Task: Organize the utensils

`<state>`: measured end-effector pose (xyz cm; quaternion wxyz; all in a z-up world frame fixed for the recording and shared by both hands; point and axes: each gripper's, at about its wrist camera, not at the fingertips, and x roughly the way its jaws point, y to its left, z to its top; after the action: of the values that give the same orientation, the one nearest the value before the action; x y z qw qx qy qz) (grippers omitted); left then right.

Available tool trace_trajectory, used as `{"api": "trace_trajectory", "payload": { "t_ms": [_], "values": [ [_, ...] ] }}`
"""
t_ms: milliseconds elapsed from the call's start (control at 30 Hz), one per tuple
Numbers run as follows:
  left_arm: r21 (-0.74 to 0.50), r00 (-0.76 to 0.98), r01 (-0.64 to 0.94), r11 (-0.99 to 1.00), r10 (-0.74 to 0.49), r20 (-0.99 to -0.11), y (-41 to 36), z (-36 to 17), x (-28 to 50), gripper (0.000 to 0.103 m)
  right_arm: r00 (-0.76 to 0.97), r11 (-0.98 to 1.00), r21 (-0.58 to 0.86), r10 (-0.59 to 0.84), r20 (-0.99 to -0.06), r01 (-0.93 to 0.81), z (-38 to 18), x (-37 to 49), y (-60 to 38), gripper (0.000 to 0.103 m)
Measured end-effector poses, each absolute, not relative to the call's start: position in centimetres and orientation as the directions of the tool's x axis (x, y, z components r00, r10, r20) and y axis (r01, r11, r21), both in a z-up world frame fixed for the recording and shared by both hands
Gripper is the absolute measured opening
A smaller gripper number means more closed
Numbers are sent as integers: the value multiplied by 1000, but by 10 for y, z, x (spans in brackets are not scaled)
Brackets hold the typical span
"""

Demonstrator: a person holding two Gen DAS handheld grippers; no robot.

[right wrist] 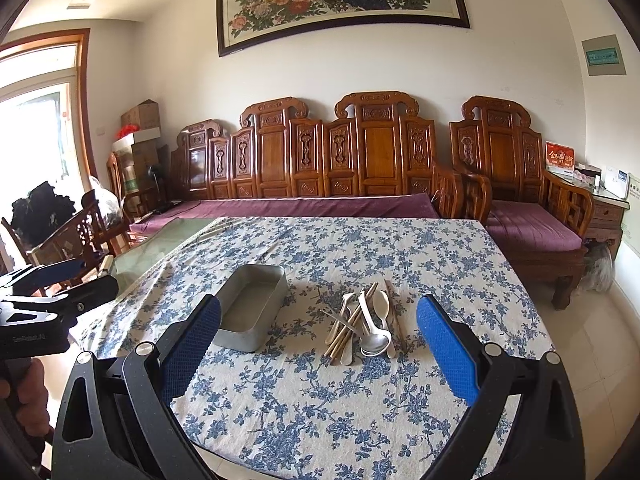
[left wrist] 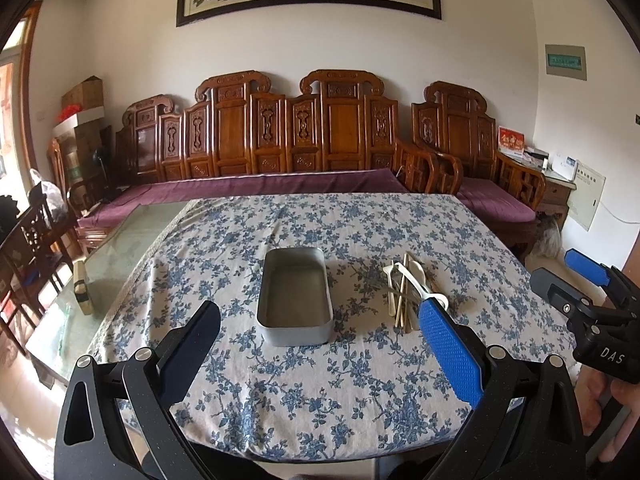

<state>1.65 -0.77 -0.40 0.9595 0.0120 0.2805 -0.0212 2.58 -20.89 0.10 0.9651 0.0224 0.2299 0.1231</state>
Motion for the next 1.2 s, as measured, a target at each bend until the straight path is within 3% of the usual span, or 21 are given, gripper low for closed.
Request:
{"api": "trace_trajectory", "payload": {
  "t_ms": [300, 800, 1200],
  "values": [
    [-3, 795, 88, 996, -72, -602, -13, -33, 59, 97, 820, 962, 103, 268, -505, -252, -31, 71, -223, 76],
    [-19, 726, 133, 991, -110, -679, -29, -77, 129, 96, 736, 962, 103, 260, -625, -253, -98, 148, -247, 62],
    [-6, 657, 174, 985, -121, -744, -52, -121, 164, 96, 632, 948, 119, 287, -720, -296, -174, 208, -248, 41]
  ]
}}
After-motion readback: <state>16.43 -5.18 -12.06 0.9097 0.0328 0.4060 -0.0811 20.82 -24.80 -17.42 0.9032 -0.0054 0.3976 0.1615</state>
